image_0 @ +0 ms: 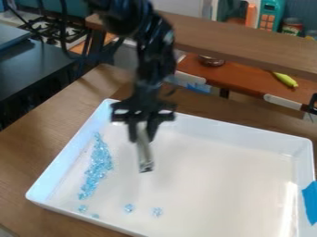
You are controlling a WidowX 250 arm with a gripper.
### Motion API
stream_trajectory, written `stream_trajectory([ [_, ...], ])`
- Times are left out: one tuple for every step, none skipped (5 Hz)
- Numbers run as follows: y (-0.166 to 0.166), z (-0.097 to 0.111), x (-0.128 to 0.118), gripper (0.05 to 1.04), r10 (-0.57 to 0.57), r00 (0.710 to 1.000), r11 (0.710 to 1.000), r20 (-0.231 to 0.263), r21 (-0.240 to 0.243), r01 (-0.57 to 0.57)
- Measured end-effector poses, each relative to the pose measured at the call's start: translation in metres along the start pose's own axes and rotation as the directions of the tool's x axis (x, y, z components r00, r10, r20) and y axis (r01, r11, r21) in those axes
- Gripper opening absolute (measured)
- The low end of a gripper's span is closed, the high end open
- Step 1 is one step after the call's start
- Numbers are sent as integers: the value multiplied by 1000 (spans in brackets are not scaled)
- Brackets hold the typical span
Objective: Sweep into pile
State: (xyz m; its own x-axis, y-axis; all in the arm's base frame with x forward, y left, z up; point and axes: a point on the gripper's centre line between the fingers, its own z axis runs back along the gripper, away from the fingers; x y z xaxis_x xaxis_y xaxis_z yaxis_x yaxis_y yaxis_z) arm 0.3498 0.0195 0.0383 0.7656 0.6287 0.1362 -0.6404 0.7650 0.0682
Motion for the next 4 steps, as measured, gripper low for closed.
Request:
stream_trajectory([
  [-31, 13, -27, 354, -98, 995, 994, -10, -48, 97],
  [-63, 20, -51, 354, -198, 980, 975, 26, -98, 200],
  [-76, 15, -68, 354, -279, 957, 953, 74, -105, 286],
  [-73, -1, -76, 354, -323, 939, 940, 117, -79, 333],
])
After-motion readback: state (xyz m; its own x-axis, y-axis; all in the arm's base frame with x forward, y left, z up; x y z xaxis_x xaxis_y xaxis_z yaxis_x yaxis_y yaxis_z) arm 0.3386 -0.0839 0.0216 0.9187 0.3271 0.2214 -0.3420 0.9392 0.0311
